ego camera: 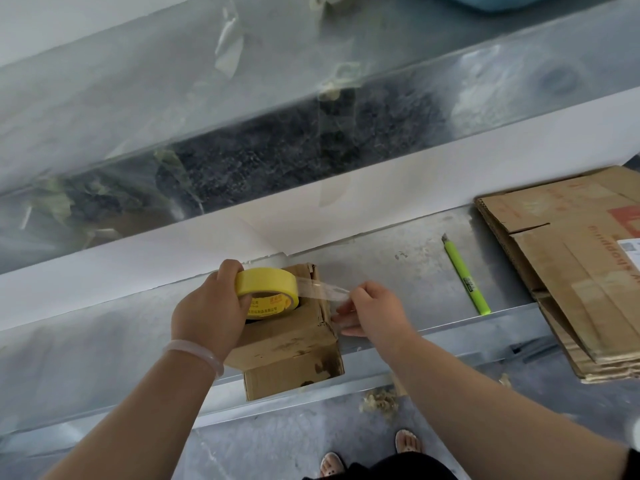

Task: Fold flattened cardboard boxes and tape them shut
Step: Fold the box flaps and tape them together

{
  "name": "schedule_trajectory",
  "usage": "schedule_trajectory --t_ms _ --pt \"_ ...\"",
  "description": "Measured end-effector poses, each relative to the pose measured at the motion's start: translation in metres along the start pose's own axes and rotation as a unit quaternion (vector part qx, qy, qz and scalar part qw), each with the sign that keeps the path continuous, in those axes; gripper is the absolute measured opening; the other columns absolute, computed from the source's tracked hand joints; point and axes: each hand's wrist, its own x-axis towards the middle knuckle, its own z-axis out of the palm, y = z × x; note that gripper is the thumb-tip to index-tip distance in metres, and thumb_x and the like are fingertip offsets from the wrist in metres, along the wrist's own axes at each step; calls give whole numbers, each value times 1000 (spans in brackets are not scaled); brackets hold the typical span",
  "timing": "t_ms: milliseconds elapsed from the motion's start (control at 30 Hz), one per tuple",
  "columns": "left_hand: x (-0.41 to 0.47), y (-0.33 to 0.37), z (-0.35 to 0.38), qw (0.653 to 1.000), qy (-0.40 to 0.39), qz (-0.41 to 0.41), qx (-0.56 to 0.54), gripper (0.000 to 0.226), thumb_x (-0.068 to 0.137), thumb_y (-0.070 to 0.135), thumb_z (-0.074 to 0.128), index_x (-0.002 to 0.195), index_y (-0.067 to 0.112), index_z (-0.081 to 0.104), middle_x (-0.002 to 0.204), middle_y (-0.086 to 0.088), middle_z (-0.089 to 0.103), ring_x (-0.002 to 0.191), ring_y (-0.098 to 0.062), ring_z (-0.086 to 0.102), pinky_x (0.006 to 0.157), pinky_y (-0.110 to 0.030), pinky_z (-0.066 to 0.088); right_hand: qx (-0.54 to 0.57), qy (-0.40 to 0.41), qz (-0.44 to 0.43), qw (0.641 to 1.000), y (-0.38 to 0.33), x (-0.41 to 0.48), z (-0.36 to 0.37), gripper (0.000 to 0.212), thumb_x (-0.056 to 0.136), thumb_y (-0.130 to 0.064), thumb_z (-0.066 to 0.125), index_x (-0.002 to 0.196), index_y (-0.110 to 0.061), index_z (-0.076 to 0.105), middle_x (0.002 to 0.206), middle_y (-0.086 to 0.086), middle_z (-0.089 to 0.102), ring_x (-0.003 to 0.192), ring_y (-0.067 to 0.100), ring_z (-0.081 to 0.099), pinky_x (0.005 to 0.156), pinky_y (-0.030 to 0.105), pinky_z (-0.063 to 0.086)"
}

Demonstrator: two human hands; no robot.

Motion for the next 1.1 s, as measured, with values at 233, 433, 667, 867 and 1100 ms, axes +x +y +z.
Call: schedule_trajectory --t_ms 233,433,667,867,1100 --pt "0 0 0 1000 6 2 -3 24 90 25 57 111 18 48 90 -1 61 63 -20 45 52 -28 31 -105 0 -25 994 11 9 7 9 96 -17 55 89 -14 60 89 9 72 81 22 72 75 41 62" --pt "-1 -1 1 1000 13 -4 -11 21 90 25 56 109 19 49 88 0 61 62 -21 46 52 -28 31 -189 21 -55 980 21 5 15 18 91 -34 67 82 -23 56 83 2 68 79 18 68 74 33 59" --pt "-2 -1 3 1000 14 -5 -18 23 90 27 55 111 19 49 88 1 62 63 -21 48 53 -29 33 -241 7 -98 966 27 5 13 22 96 -15 55 115 -27 56 96 -6 61 87 9 59 72 21 51" --pt "-2 -3 2 1000 15 0 -16 23 91 27 55 112 20 49 87 1 62 63 -20 48 53 -28 33 -288 -104 -310 900 40 -18 14 66 92 -66 16 150 -42 -4 160 -24 4 144 -11 0 116 13 3" --pt "-3 -5 2 1000 16 8 -23 22 91 28 54 111 20 49 86 1 61 64 -21 49 54 -29 39 -387 -191 -274 860 29 -17 12 90 85 -81 23 144 -36 -28 161 -16 -17 146 -4 -12 123 30 5"
